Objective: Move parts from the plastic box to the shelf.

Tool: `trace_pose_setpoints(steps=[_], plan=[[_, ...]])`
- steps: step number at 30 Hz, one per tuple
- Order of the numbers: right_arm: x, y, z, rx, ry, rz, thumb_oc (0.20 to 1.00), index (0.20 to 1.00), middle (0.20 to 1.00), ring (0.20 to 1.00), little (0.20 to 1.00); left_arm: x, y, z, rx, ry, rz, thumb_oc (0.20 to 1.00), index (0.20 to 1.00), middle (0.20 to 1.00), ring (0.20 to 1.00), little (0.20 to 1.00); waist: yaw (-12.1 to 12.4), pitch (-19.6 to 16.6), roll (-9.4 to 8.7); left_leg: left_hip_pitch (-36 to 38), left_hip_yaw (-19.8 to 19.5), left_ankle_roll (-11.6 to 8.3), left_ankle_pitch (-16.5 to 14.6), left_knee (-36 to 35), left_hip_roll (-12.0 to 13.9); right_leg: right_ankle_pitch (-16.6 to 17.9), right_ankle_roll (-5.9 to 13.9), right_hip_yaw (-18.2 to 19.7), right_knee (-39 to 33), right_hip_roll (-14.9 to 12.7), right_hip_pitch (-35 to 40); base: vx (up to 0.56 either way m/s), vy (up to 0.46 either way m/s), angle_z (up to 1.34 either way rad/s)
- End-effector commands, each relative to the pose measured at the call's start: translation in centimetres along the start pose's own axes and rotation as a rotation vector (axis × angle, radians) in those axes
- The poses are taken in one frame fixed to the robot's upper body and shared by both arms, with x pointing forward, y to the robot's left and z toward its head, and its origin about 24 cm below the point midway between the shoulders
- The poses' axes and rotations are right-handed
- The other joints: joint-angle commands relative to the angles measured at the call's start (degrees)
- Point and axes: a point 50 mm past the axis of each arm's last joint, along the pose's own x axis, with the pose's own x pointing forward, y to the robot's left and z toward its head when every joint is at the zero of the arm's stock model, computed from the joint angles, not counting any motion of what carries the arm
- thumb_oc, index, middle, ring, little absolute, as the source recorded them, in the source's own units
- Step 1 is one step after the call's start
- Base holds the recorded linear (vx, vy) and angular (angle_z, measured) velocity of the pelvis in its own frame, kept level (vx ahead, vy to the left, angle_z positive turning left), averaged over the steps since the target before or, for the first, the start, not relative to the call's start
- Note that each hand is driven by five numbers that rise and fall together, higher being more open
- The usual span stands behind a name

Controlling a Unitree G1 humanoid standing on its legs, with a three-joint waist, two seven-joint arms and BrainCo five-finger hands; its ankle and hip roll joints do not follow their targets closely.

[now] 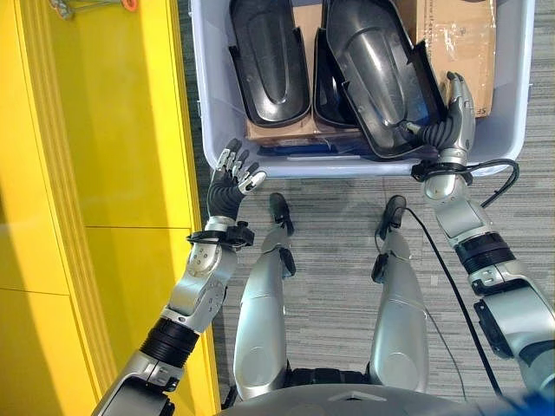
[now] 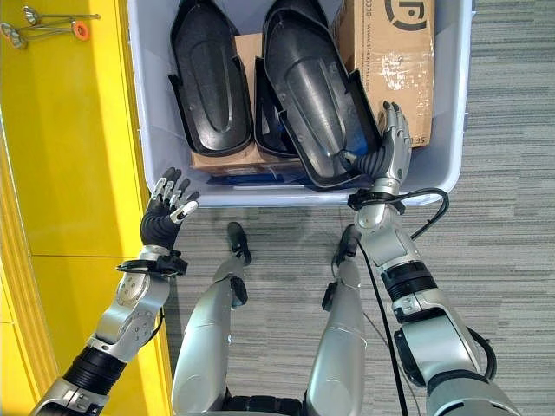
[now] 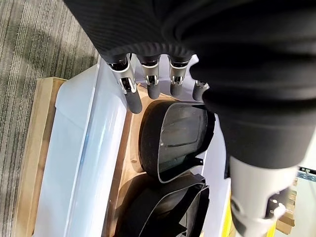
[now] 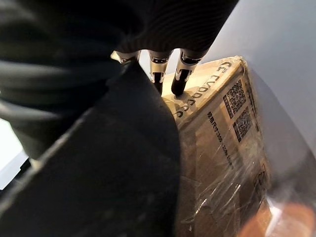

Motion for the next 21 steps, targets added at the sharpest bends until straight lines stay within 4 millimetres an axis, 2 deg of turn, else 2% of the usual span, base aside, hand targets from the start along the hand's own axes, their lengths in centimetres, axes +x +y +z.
trace_pose_setpoints(steps=[1, 2, 13, 21], plan=[[0.9, -0.4, -0.7, -0.076, 0.023, 0.055, 0.589, 0.589, 0.589, 0.589, 0.589, -1.2, -0.6, 0.8, -0.004, -0.029, -0.052, 1.000, 1.000, 1.000, 1.000, 1.000, 1.0, -0.5, 0.84, -3.2, -1.0, -4.66, -3.4, 6.0, 4.0, -8.4, 2.35, 0.6, 13.9, -6.3, -4.7, 0.00, 0.000, 0.00], [0.9, -0.1, -0.6, -0.085, 0.018, 0.068, 0.200, 0.200, 0.200, 0.200, 0.200, -1.2, -0.6, 0.9, -0.005, -0.032, -0.051, 1.000, 1.000, 1.000, 1.000, 1.000, 1.0, -0.5, 0.75, -3.6, -1.0, -4.65, -3.5, 6.3, 4.1, -8.4, 2.30, 0.7, 14.1, -6.2, -5.0, 0.00, 0.000, 0.00], [-0.5, 1.1, -0.8, -0.093, 0.008, 0.152, 0.200, 0.200, 0.200, 0.200, 0.200, -1.0, -0.6, 0.6, -0.004, -0.024, -0.038, 1.000, 1.000, 1.000, 1.000, 1.000, 0.9, -0.5, -0.05, -3.1, -1.5, -4.57, -3.8, 6.9, 4.2, -8.9, 2.09, 0.2, 14.9, -6.2, -4.1, 0.00, -0.003, -0.01], [-1.5, 0.8, -1.2, 0.025, 0.045, 0.117, 0.200, 0.200, 0.200, 0.200, 0.200, -1.0, -0.4, 0.3, 0.005, -0.005, -0.033, 1.000, 1.000, 1.000, 1.000, 1.000, 0.6, -0.5, -0.89, 1.6, -1.7, -4.86, -3.4, 5.1, 3.7, -8.3, 2.46, -0.8, 12.7, -6.3, 1.4, 0.00, -0.006, 0.05]])
